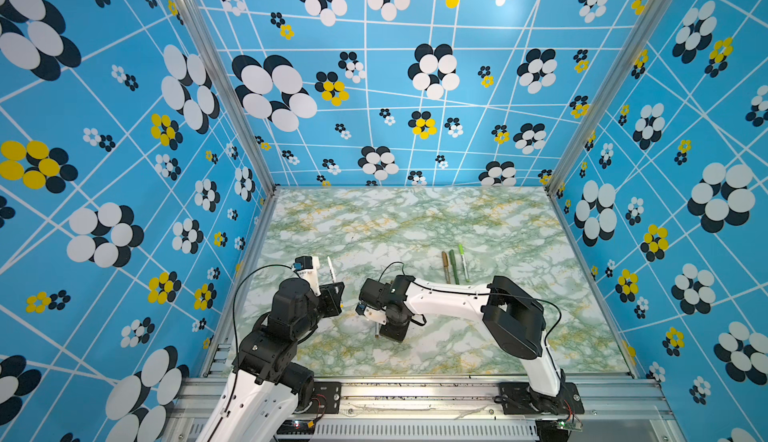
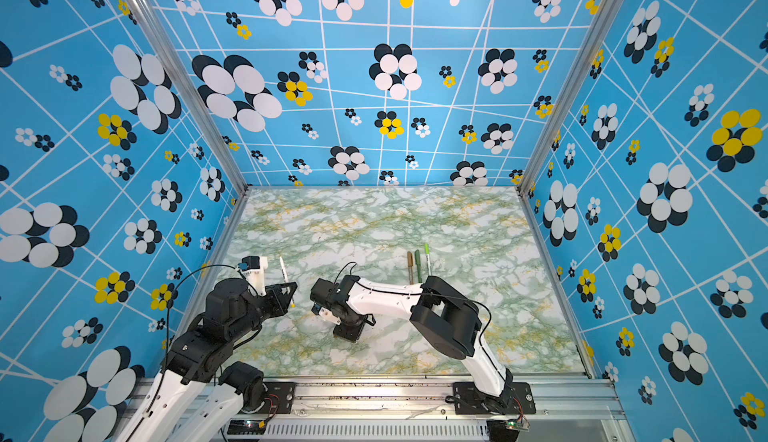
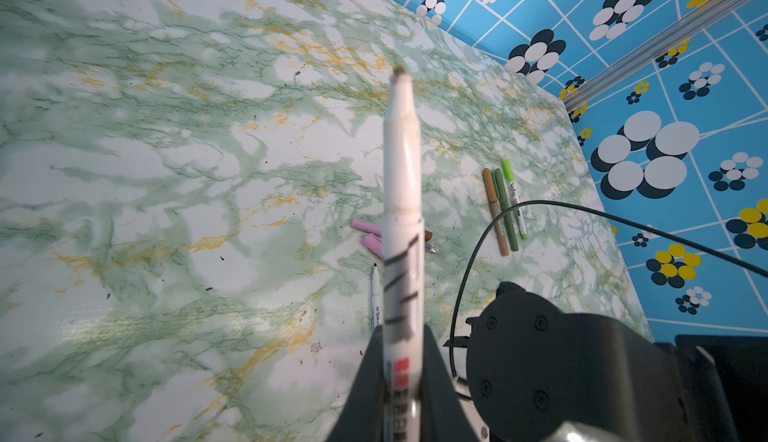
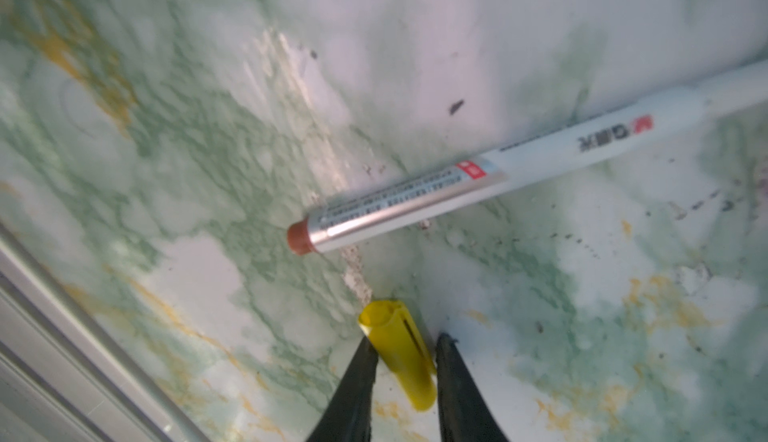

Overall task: Insert the pens into the pen caps
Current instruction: 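Lift the yellow cap toward the white marker tip held by the left gripper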

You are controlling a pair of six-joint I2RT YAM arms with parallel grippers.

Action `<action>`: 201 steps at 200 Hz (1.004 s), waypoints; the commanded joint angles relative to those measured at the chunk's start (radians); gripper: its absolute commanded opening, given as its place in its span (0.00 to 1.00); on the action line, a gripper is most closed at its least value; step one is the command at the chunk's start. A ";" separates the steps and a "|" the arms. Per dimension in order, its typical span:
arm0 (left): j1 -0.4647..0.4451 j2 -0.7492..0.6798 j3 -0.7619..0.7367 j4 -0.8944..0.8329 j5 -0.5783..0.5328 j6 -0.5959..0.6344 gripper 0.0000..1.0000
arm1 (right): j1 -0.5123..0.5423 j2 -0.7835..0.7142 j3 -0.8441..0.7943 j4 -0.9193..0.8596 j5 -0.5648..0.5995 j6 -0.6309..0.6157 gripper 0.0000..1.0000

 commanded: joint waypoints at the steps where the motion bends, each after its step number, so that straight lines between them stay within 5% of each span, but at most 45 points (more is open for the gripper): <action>1: 0.008 0.010 0.031 0.006 0.004 0.000 0.00 | 0.006 0.073 -0.002 0.047 -0.039 0.013 0.28; 47: 0.010 0.017 0.040 0.002 0.004 0.006 0.00 | 0.004 0.073 -0.005 0.045 -0.031 0.028 0.11; 75: 0.011 0.023 0.043 0.010 0.023 0.016 0.00 | -0.010 0.039 -0.048 0.071 -0.010 0.080 0.08; 148: -0.009 0.133 0.044 0.178 0.286 0.081 0.00 | -0.269 -0.320 -0.291 0.373 -0.168 0.500 0.04; 201: -0.267 0.347 0.075 0.265 0.267 0.147 0.00 | -0.461 -0.489 -0.398 0.632 -0.265 0.848 0.03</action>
